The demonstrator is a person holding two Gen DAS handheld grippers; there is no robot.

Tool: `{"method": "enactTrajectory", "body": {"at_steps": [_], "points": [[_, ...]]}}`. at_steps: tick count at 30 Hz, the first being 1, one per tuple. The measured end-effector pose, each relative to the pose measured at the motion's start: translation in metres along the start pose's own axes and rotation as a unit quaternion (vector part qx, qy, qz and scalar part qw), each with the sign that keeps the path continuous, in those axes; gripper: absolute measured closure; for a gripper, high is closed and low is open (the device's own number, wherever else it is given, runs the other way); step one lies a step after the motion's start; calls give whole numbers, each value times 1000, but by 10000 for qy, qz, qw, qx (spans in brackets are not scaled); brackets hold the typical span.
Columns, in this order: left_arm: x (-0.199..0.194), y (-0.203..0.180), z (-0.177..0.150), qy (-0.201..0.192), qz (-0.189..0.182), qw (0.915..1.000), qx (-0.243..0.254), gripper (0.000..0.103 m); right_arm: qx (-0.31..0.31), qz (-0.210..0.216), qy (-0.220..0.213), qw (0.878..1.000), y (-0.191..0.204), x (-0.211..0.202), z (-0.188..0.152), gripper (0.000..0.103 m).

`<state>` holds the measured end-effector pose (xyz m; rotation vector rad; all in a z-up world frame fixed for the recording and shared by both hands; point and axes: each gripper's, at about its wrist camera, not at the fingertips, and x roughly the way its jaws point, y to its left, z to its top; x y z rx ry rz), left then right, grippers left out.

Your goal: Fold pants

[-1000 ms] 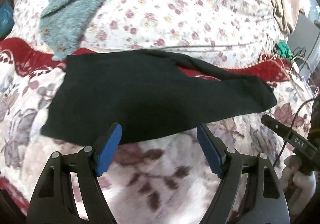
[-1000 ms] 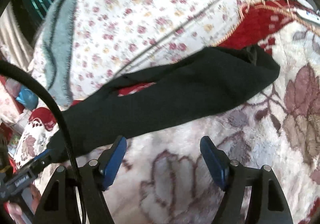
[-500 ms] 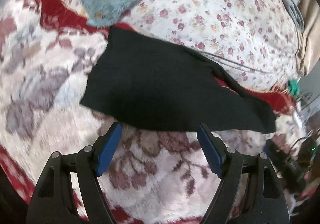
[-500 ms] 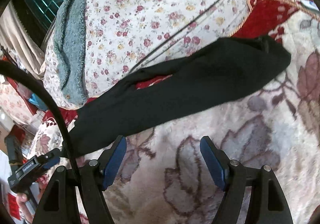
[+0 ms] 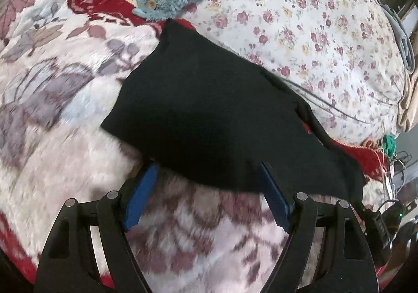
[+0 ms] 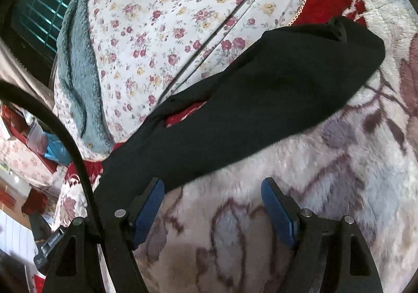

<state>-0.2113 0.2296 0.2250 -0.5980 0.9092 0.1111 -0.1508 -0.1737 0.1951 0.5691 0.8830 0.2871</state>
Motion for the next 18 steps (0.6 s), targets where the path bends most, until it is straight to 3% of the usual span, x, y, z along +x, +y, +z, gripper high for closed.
{"method": "enactTrajectory", "body": {"at_steps": [7,8,9,10,11,18], "points": [[27,-11,25,-104,69,9999,54,23,89,117,-214,9997,-10,26,32,29],[30,-10,30,-133,-34,9999,30,29,138,133,-270,9995,-11,29,36,41],[32,-10,33,-152,-52,9999,26,41,246,197,-314,9990,-16,31,39,67],[36,-10,35,-135,69,9999,47,73,333,235,-263,9988,-18,35,41,80],[40,-8,37,-52,131,9999,68,81,426,217,-201,9987,-21,38,41,90],[29,-11,40,-37,93,9991,412,89,-114,104,-357,9992,3,24,36,96]]}}
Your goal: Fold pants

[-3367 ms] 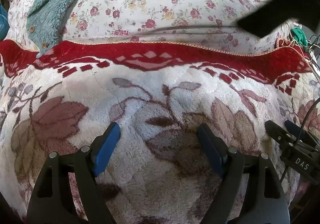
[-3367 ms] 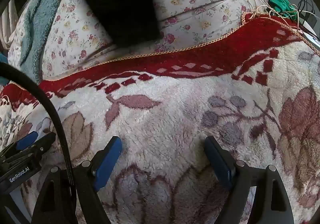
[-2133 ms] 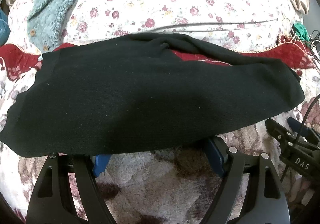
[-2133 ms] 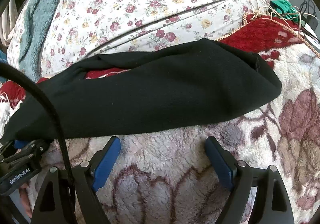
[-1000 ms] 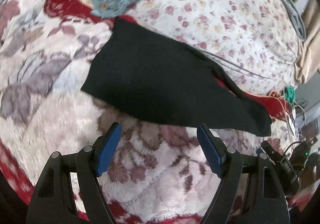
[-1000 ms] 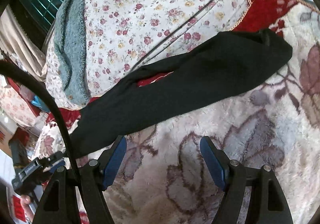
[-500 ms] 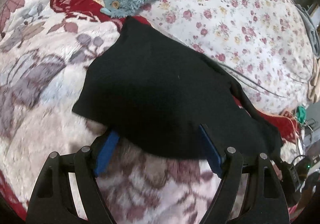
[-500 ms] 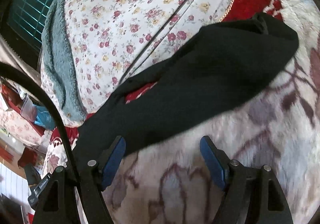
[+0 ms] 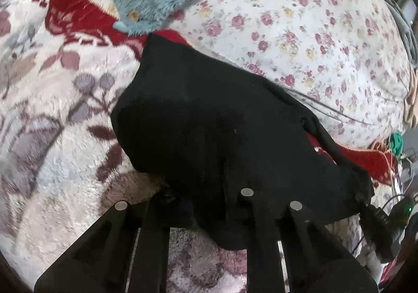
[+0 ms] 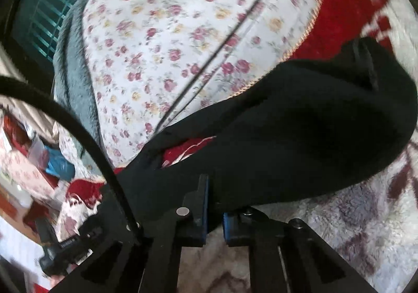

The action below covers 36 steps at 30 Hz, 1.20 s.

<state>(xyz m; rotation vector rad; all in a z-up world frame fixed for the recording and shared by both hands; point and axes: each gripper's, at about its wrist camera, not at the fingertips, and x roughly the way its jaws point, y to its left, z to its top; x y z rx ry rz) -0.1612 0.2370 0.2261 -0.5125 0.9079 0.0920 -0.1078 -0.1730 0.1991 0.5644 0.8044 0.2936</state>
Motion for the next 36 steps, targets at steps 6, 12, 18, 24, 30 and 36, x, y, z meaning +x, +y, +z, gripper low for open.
{"method": "enactTrajectory", "body": {"at_steps": [6,12,18,24,30,36], "points": [[-32,12,14,-84,-87,9998,139,91,19,218,29,9998,15,-14,-9,96],[-70,43,19,-219,-1,9995,221,91,-196,515,280,9981,54,-28,-43,96],[-101,90,10,-279,416,9987,106,91,-343,960,771,9918,93,-18,-95,96],[-72,113,-16,-3,662,9978,66,88,-40,927,1035,9903,84,9,-122,94],[-82,115,-13,-93,737,9972,-37,73,-145,866,840,9926,72,-21,-107,63],[-107,125,-15,-361,988,9943,-191,65,356,89,401,9985,11,-73,-78,56]]}}
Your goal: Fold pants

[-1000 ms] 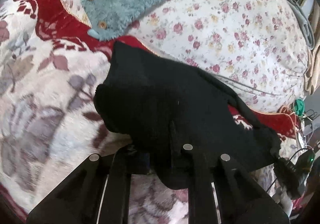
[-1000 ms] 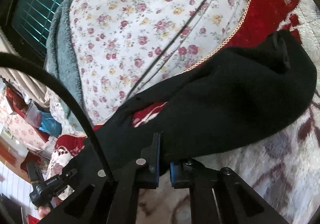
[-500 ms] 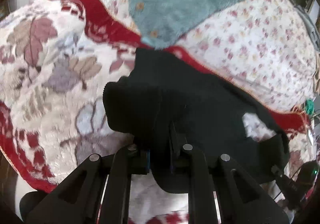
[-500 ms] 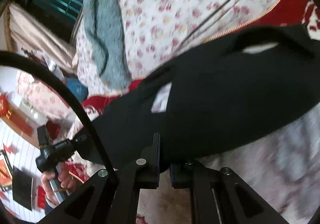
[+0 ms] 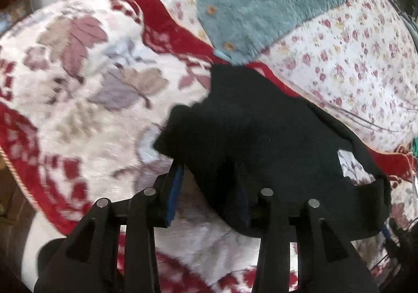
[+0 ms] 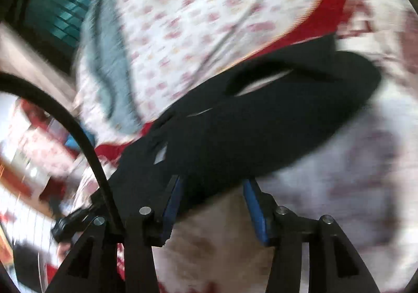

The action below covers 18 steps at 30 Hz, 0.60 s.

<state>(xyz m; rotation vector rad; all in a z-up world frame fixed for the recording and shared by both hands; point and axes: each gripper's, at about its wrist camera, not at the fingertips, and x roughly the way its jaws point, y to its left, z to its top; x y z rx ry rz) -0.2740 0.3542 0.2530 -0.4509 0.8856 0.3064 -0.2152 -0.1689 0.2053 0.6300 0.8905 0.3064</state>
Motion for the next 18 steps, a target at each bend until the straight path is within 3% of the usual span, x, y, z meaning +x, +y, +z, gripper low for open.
{"method": "enactTrajectory", "body": {"at_steps": [5,11,13,14,16,18], "points": [[-26,-7,4,-408,-78,9991,-10,65,521,-506,-247,9971,-44,-20,21,56],[-23,-44,1,-308,-486,9981,200,65,983,-209,-556,9934,-72,-7,51,57],[-15,-60,-2,-134,-636,9975,268,65,1031,-218,-702,9919,-79,-3,60,76],[-11,-67,-5,-42,-725,9969,307,65,1078,-272,-715,9912,-81,0,62,93],[-6,-83,-9,93,-924,9947,452,65,1135,0,-852,9899,-83,-9,57,95],[-5,-99,-14,106,-1029,9928,612,65,849,-141,-1050,9907,-74,-30,51,95]]}}
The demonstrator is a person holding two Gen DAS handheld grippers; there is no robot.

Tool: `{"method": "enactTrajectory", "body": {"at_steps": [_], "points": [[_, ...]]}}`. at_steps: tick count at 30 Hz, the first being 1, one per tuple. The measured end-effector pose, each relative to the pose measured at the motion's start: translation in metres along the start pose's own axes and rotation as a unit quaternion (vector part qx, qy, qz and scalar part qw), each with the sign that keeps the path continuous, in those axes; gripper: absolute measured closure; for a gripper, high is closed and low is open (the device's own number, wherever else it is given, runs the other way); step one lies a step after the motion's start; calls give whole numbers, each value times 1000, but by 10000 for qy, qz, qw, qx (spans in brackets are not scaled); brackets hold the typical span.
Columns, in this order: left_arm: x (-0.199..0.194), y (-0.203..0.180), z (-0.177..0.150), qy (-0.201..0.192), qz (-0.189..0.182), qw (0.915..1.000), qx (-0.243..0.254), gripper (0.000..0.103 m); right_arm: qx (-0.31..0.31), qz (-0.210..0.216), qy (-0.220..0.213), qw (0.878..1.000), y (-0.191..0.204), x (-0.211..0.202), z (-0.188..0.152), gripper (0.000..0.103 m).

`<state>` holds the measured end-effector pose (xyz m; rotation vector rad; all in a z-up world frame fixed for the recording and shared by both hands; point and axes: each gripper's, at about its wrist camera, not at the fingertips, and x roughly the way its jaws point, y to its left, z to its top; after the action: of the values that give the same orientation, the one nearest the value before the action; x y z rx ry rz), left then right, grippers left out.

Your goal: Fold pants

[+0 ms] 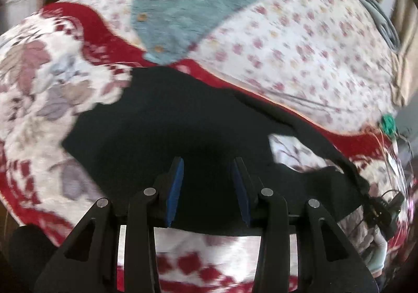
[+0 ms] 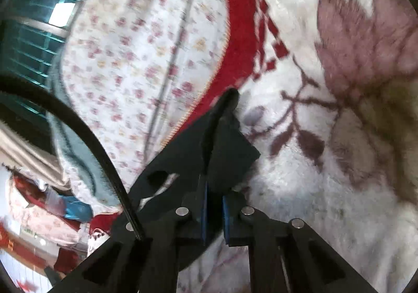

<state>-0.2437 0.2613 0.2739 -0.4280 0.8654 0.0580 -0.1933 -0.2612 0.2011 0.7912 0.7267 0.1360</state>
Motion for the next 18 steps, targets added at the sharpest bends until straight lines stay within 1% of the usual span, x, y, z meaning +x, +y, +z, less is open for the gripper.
{"method": "enactTrajectory", "body": {"at_steps": [1,3,5,8,9,10,11,12,13,15,16,17,18], "points": [[2,-9,-1,16,-66,9999,99,65,-97,-45,-115,9999,2,-15,-2,95],[8,-23,-3,71,-186,9995,251,65,-37,21,-222,9997,-2,-37,-5,95],[14,-32,-4,142,-252,9991,317,65,20,-64,-219,9997,-4,-54,-11,95],[20,-41,-4,227,-359,9986,313,65,-136,-715,-50,9973,-5,-57,-23,95],[21,-43,-5,250,-397,9984,306,65,-146,-1021,62,9947,-8,-51,-27,92],[20,-46,-7,282,-450,9980,331,65,-75,-1163,152,9931,-12,-48,-28,88],[21,-48,-8,294,-479,9977,377,65,59,-1136,215,9933,-16,-46,-29,86],[24,-50,-10,290,-490,9975,430,65,90,-1087,173,9939,-17,-49,-28,85],[22,-51,-11,267,-470,9974,487,65,78,-1124,112,9936,-15,-53,-26,84],[25,-51,-14,329,-403,9971,564,65,-89,-1393,-131,9901,-6,-66,-18,78],[28,-51,-15,416,-400,9967,575,65,-169,-1385,-233,9899,-3,-71,-15,78],[33,-50,-15,487,-398,9964,572,65,-242,-1329,-341,9903,2,-77,-12,75],[36,-50,-16,546,-385,9962,552,65,-312,-1256,-437,9906,7,-81,-8,68]]}}
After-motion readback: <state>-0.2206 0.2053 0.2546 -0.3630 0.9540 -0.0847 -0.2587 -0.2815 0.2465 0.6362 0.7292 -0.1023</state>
